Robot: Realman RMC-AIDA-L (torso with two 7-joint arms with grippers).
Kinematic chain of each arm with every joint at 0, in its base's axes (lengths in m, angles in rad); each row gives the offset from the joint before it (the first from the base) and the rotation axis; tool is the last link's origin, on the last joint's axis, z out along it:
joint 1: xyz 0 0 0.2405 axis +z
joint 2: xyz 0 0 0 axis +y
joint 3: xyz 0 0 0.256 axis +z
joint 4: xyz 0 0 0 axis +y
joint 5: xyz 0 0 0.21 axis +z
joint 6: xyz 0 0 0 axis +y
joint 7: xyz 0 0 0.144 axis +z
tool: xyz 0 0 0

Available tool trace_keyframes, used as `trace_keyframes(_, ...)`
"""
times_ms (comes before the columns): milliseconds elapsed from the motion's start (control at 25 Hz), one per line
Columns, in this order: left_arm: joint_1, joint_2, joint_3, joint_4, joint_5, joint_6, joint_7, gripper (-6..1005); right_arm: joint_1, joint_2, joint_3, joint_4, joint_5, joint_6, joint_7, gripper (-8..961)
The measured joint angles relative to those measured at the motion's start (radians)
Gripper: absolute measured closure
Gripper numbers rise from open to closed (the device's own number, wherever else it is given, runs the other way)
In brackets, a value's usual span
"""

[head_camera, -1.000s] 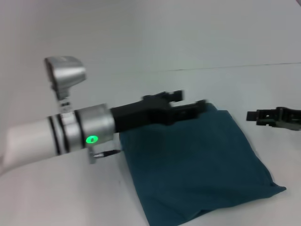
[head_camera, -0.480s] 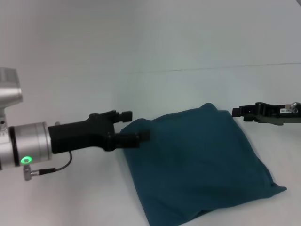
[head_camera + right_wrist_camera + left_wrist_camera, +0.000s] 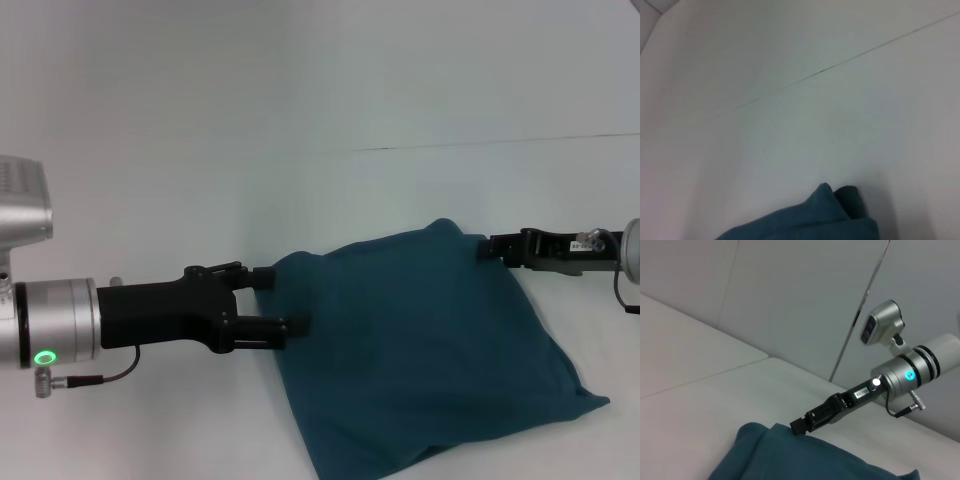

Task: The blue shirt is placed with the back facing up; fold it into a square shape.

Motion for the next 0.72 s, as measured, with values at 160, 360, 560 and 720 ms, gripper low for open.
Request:
trace_keyframes(160, -0.003, 0.002, -0.001, 0.001, 0.013, 0.005, 0.000, 89, 0.004, 0.009, -0.003, 0.000, 0.001, 0.010, -0.002, 507)
trace_keyframes(360, -0.002, 0.004, -0.005, 0.021, 0.040, 0.017, 0.000, 94, 0.005, 0.010, 0.000, 0.000, 0.006, 0.011, -0.003, 530)
trace_keyframes(560, 0.000, 0.001, -0.016, 0.031, 0.060, 0.028, 0.000, 99, 0.002, 0.011, 0.004, -0.005, 0.007, 0.012, -0.003, 553)
trace_keyframes(720, 0.000, -0.001, -0.016, 0.032, 0.059, 0.030, 0.000, 104, 0.004, 0.012, -0.001, -0.005, 0.008, 0.022, -0.004, 698)
